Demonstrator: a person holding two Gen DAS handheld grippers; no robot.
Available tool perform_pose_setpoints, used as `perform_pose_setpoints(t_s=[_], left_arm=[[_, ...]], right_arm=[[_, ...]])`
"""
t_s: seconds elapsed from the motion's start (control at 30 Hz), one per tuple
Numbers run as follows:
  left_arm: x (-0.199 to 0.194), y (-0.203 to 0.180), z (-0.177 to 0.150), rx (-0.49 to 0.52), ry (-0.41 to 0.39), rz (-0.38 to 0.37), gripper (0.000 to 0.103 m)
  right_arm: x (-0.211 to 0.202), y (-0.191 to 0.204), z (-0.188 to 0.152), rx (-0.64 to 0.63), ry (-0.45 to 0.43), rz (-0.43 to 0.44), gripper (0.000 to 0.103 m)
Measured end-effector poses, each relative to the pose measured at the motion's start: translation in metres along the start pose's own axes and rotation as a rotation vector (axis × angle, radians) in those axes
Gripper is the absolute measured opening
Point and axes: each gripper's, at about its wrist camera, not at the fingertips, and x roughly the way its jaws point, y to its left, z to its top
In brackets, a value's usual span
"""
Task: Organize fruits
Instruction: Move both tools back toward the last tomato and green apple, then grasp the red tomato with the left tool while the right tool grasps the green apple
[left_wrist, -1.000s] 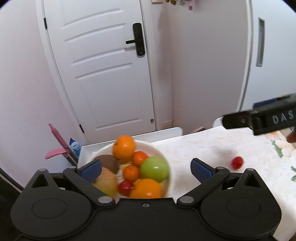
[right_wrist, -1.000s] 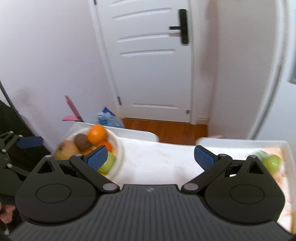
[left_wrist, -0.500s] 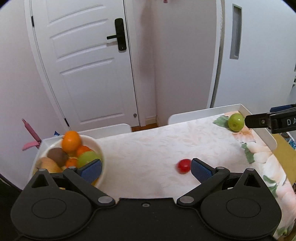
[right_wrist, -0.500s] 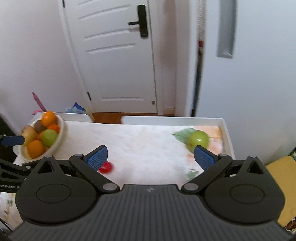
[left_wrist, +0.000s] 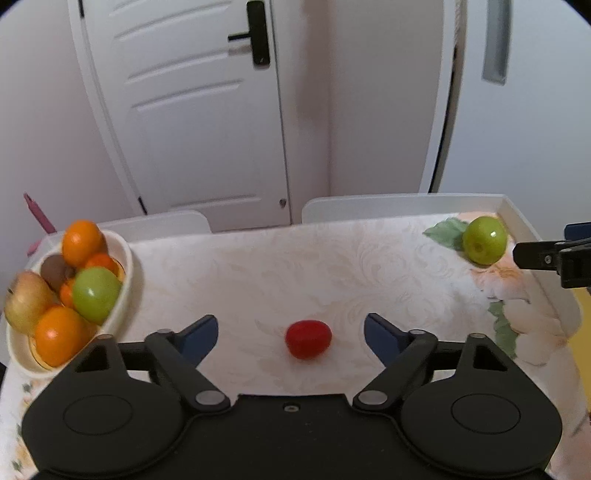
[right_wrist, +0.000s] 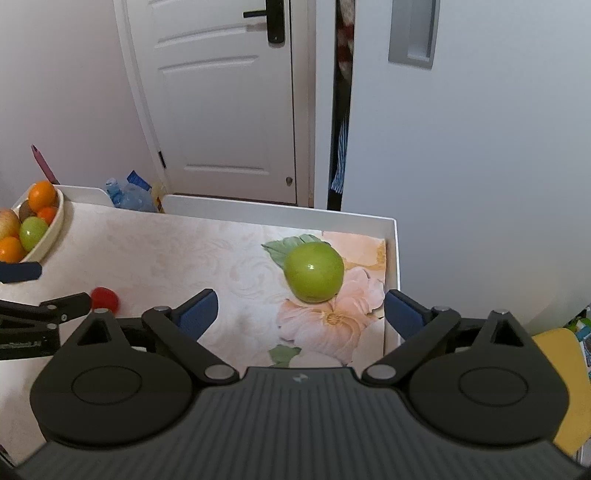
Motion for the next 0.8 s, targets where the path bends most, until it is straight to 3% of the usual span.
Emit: perform_pose_setpoints(t_s=[0.3, 0.5, 0.8], left_arm=[[0.034, -0.012, -0.008, -0.066, 0.057, 0.047, 0.064], [0.044, -0.013, -0.01, -0.091, 0.071, 0.048, 0.041], [0.044, -0.015, -0.009, -0.075, 0.072, 0.041, 0.04]], right_arm=[[0.036, -0.01, -0.001, -0.033, 0.035, 0.036, 0.103], [0.053, -0.011, 0.0, -0.051, 0.05, 0.047, 0.099], [0.067, -0.012, 0.005, -0.039, 0.051, 0.051, 0.09]])
